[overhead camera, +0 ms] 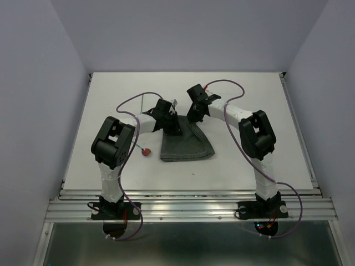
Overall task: Fold the napkin into a case and place the utensils inside
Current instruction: Smooth out the 2/3-rectangle-folded napkin at the center of the board.
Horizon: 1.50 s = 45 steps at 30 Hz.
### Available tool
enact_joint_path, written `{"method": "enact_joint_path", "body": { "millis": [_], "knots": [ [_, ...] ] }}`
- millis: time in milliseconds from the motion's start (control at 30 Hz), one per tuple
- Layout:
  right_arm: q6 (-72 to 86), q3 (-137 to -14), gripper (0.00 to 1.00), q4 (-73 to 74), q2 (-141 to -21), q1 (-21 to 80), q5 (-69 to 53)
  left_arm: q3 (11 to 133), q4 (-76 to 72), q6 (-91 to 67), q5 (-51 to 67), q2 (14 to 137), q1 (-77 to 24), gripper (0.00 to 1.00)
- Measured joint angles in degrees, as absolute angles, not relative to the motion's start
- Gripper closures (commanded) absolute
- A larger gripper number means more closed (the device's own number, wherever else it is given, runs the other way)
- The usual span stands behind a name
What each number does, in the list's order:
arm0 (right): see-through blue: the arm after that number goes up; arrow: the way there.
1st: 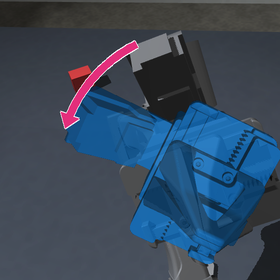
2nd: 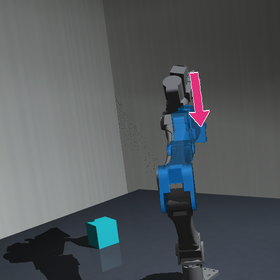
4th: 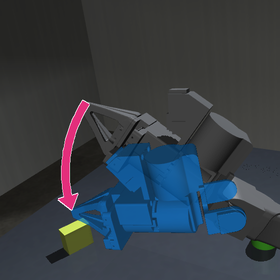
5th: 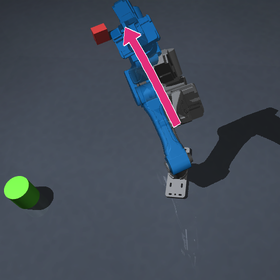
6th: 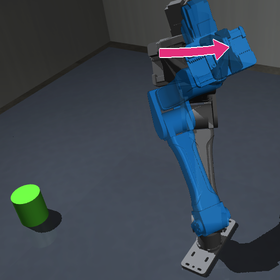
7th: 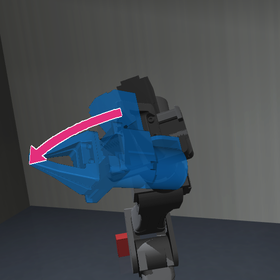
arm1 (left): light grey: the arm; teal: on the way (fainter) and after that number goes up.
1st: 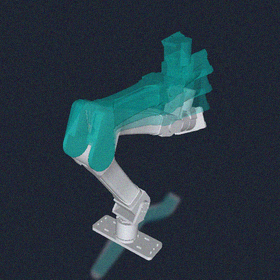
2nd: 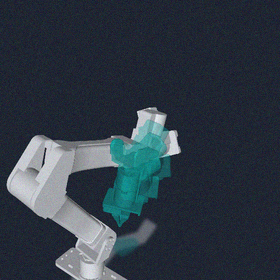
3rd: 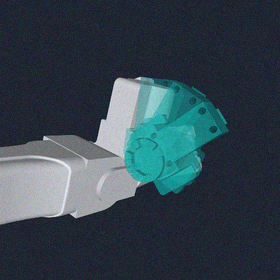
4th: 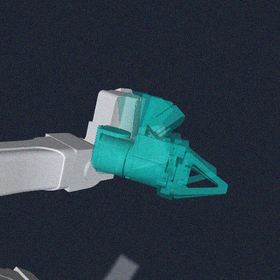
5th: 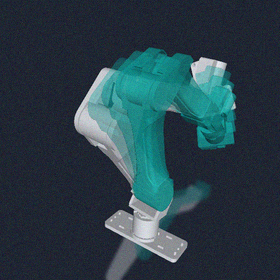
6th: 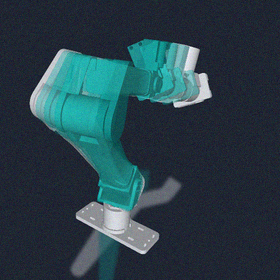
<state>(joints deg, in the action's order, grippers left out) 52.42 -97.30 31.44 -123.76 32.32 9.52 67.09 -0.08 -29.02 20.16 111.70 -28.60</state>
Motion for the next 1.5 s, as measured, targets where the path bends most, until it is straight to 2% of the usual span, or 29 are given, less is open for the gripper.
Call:
{"method": "enact_joint_path", "body": {
  "millis": [567, 1067, 1133, 1167, 1200, 1300, 1500],
  "knots": [
    [52.6, -103.0, 0.99, 33.0, -126.9, 32.4, 10.3, 67.1, -0.4, -29.0, 20.1, 111.7, -29.1, 1.0],
    [53.9, -103.2, 0.99, 32.9, -129.0, 33.1, 12.0, 67.2, 0.1, -29.0, 19.1, 111.4, -29.5, 1.0],
    [54.0, -103.2, 0.99, 32.8, -129.0, 33.1, 12.1, 67.2, 1.5, -29.1, 18.2, 110.7, -29.8, 0.93],
    [54.2, -103.1, 0.99, 32.7, -129.0, 33.1, 12.1, 67.2, 2.3, -29.1, 17.8, 110.4, -29.9, 0.87],
    [54.2, -103.1, 0.99, 32.7, -129.0, 33.1, 12.1, 67.2, 3.1, -29.3, 17.6, 109.9, -29.9, 0.76],
    [54.3, -103.1, 0.99, 32.7, -129.0, 33.1, 12.1, 67.2, 4.3, -30.6, 17.4, 108.6, -30.1, 0.59],
    [54.2, -103.1, 0.99, 32.7, -129.0, 33.1, 12.1, 67.2, 2.8, -35.6, 17.6, 106.2, -30.2, 0.49]
  ]
}}
